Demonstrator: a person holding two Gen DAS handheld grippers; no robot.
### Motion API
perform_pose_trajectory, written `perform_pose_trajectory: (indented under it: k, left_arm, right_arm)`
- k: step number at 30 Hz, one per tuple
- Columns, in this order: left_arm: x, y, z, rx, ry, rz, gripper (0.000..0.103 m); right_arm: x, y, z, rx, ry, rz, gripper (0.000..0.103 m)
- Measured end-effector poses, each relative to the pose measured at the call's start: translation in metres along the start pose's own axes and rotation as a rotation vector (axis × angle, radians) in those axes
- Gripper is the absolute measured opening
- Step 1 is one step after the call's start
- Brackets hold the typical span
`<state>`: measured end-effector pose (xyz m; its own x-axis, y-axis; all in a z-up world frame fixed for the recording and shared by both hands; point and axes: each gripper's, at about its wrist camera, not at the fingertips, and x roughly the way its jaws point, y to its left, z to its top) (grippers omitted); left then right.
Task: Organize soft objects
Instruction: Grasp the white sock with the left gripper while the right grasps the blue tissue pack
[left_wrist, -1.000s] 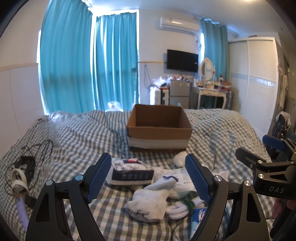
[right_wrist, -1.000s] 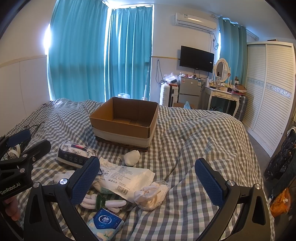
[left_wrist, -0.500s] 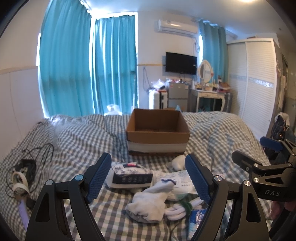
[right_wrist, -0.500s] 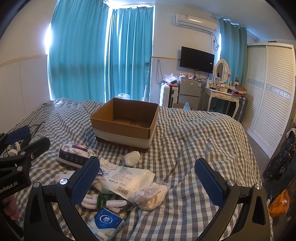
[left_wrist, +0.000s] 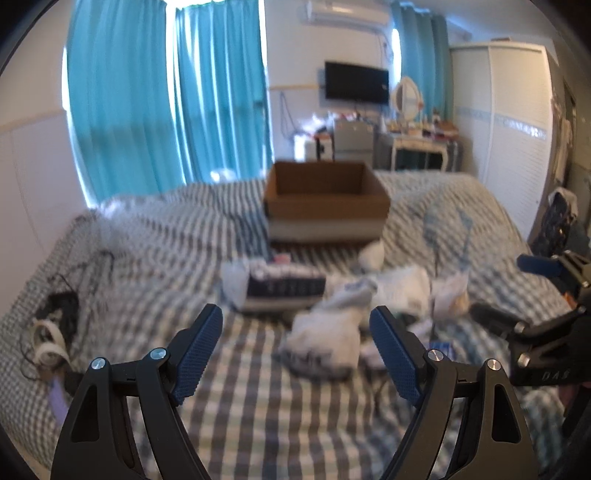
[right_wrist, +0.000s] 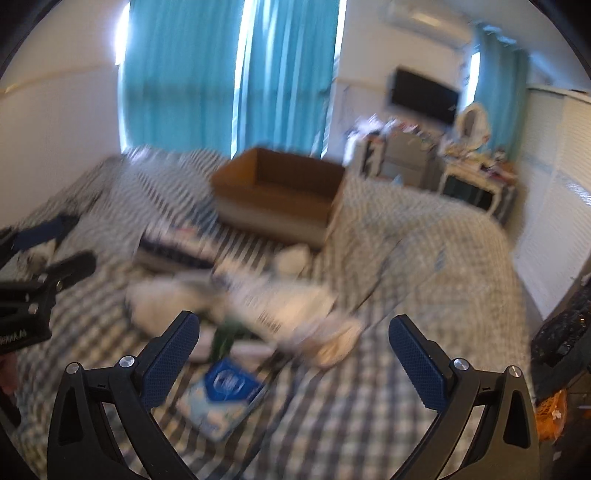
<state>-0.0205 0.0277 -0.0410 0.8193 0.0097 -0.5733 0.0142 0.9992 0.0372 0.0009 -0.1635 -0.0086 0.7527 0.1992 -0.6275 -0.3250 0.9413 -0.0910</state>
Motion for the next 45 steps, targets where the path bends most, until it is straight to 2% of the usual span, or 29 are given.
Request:
perform_pose_trajectory:
  k: [3, 6, 16, 18, 19, 21, 22, 25, 33, 40, 42, 43, 45]
  left_arm:
    - [0.012, 0.001, -0.01, -0.001, 0.041, -0.016, 0.083]
    - [0.018, -0.001, -0.016, -0.008, 0.069, -0.031, 0.083]
    - [0.032, -0.011, -0.024, 0.005, 0.129, -0.063, 0.083]
    - [0.033, -0.013, -0.024, 0.008, 0.136, -0.068, 0.083]
    - [0.033, -0.014, -0.025, 0.011, 0.139, -0.069, 0.083]
    - [0.034, -0.015, -0.026, 0.015, 0.142, -0.069, 0.083]
    - [0.034, -0.014, -0.026, 0.015, 0.142, -0.069, 0.083]
    - [0.035, -0.012, -0.025, 0.01, 0.146, -0.067, 0.083]
    - [0.046, -0.011, -0.011, 0.018, 0.171, -0.038, 0.083]
    - [0.079, -0.009, -0.015, -0.009, 0.258, -0.062, 0.08]
    - [0.084, -0.008, -0.017, -0.024, 0.264, -0.091, 0.075]
    - [0.087, -0.007, -0.019, -0.031, 0.271, -0.097, 0.067]
    - [0.089, -0.006, -0.02, -0.04, 0.283, -0.115, 0.058]
  right_arm:
    - [0.022, 0.015, -0.023, -0.033, 0.09, 0.073, 0.103]
    - [0.038, 0.03, -0.039, -0.073, 0.152, 0.109, 0.103]
    - [0.067, 0.047, -0.06, -0.133, 0.269, 0.181, 0.103]
    - [0.071, 0.05, -0.064, -0.143, 0.292, 0.185, 0.097]
    - [0.072, 0.052, -0.065, -0.147, 0.298, 0.187, 0.088]
    - [0.073, 0.053, -0.067, -0.147, 0.309, 0.202, 0.084]
    - [0.073, 0.053, -0.067, -0.145, 0.311, 0.204, 0.08]
    - [0.067, 0.052, -0.066, -0.142, 0.291, 0.202, 0.077]
    - [0.048, 0.031, -0.048, -0.076, 0.196, 0.13, 0.076]
    - [0.049, 0.015, -0.042, -0.016, 0.186, 0.107, 0.075]
    - [0.048, 0.016, -0.042, -0.02, 0.185, 0.11, 0.075]
    - [0.048, 0.016, -0.044, -0.022, 0.184, 0.111, 0.075]
    - [0.049, 0.016, -0.046, -0.023, 0.185, 0.112, 0.075]
